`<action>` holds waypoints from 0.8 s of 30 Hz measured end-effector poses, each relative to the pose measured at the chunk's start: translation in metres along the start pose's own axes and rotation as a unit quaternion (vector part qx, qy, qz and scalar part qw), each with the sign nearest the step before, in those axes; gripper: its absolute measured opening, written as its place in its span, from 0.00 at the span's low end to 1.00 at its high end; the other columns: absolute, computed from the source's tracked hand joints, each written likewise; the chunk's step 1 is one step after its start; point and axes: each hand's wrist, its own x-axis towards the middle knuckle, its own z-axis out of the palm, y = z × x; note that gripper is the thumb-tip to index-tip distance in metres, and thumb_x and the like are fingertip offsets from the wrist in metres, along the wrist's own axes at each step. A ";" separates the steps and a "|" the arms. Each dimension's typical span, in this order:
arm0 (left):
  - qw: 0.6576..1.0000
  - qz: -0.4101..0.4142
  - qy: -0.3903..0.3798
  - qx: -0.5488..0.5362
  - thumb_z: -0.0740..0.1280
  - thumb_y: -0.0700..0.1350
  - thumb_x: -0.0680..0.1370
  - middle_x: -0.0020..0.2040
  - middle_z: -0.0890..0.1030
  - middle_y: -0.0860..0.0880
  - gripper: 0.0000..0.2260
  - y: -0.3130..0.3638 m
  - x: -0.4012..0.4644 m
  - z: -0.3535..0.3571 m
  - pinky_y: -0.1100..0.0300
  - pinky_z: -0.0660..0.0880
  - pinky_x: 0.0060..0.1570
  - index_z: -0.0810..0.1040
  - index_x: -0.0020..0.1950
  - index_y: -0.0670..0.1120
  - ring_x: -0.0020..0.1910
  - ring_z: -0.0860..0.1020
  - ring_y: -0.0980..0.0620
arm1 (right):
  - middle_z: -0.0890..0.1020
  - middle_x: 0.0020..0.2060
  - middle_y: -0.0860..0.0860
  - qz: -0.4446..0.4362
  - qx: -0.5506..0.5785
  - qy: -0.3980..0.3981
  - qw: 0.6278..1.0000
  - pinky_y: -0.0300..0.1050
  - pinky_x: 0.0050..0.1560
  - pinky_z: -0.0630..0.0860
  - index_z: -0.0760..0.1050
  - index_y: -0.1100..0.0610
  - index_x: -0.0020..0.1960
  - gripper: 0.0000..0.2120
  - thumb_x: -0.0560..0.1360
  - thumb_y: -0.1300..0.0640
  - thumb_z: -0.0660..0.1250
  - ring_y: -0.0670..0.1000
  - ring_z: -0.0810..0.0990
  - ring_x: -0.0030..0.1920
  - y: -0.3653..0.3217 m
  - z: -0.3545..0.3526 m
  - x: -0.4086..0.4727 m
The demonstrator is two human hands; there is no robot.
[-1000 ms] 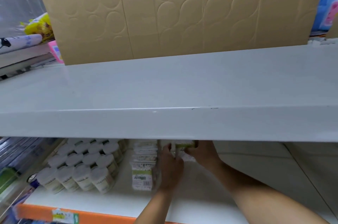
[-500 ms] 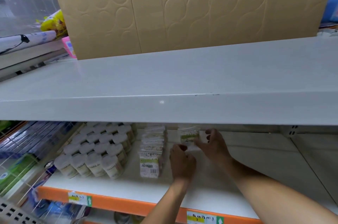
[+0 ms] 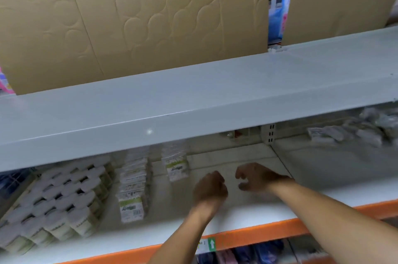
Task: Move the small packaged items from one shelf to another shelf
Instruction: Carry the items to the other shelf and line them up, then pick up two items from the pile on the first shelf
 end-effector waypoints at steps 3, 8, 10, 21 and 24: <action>0.999 0.030 -0.032 0.011 0.62 0.45 0.77 0.60 0.80 0.53 0.12 0.039 0.005 0.013 0.60 0.72 0.59 0.77 0.59 0.54 0.61 0.76 0.52 | 0.77 0.61 0.49 0.037 -0.008 -0.006 0.999 0.45 0.58 0.76 0.74 0.48 0.63 0.16 0.76 0.49 0.69 0.50 0.77 0.57 0.023 -0.013 -0.023; 0.992 0.071 -0.102 0.019 0.63 0.47 0.77 0.65 0.78 0.53 0.16 0.099 0.008 0.039 0.59 0.72 0.62 0.76 0.64 0.55 0.65 0.75 0.52 | 0.76 0.63 0.50 0.123 -0.044 -0.033 0.991 0.47 0.57 0.76 0.72 0.47 0.66 0.21 0.75 0.45 0.68 0.53 0.77 0.58 0.061 -0.036 -0.066; 0.987 0.092 -0.124 0.033 0.62 0.48 0.77 0.67 0.76 0.52 0.17 0.121 0.007 0.050 0.58 0.71 0.62 0.76 0.65 0.54 0.66 0.74 0.50 | 0.77 0.63 0.51 0.142 -0.063 -0.036 0.987 0.47 0.59 0.76 0.72 0.49 0.67 0.22 0.75 0.45 0.67 0.55 0.78 0.60 0.077 -0.044 -0.085; 0.972 0.169 -0.159 0.040 0.62 0.45 0.75 0.60 0.81 0.44 0.15 0.253 -0.023 0.113 0.57 0.76 0.55 0.78 0.60 0.46 0.60 0.79 0.44 | 0.80 0.60 0.51 0.215 -0.054 0.032 0.975 0.47 0.59 0.77 0.76 0.49 0.64 0.20 0.73 0.48 0.69 0.54 0.79 0.60 0.184 -0.084 -0.194; 0.970 0.178 -0.163 0.033 0.62 0.46 0.76 0.61 0.81 0.46 0.16 0.290 -0.026 0.128 0.56 0.77 0.56 0.77 0.63 0.47 0.60 0.78 0.45 | 0.79 0.61 0.50 0.223 -0.050 0.027 0.973 0.47 0.59 0.76 0.75 0.49 0.66 0.20 0.75 0.49 0.68 0.54 0.78 0.60 0.215 -0.099 -0.214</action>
